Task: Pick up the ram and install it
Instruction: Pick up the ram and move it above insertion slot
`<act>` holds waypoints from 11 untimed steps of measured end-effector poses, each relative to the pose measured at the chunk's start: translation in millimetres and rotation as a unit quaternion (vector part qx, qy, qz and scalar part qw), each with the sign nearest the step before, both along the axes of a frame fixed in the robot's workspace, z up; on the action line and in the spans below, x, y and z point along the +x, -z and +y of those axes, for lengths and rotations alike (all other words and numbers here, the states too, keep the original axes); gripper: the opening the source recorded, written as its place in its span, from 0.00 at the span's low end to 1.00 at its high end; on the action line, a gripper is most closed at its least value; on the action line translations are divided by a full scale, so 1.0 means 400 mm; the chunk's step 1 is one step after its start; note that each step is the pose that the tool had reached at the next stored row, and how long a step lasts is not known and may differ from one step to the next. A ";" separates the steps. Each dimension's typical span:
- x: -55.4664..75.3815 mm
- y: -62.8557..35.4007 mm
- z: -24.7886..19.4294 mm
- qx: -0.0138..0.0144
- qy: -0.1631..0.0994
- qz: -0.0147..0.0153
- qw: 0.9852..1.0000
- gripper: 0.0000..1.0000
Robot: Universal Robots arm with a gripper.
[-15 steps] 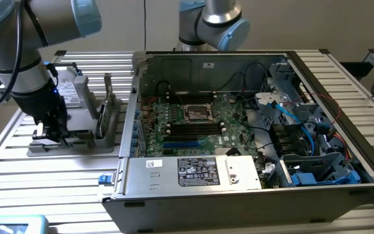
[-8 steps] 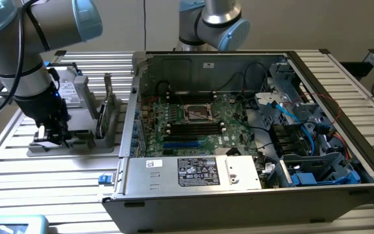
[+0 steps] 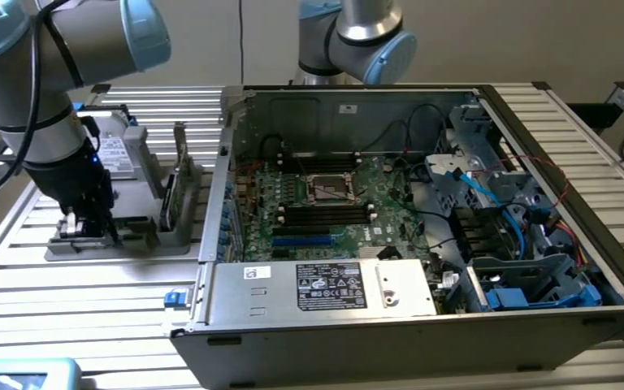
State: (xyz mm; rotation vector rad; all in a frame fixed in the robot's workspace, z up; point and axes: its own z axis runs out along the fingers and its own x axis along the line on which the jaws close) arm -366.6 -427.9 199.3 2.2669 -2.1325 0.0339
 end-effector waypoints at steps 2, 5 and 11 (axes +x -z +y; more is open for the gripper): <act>0.000 -0.019 0.000 0.000 0.000 0.000 1.000 0.16; 0.000 -0.051 0.000 0.000 0.000 -0.001 1.000 0.13; 0.000 -0.116 0.000 0.000 0.000 -0.001 1.000 0.13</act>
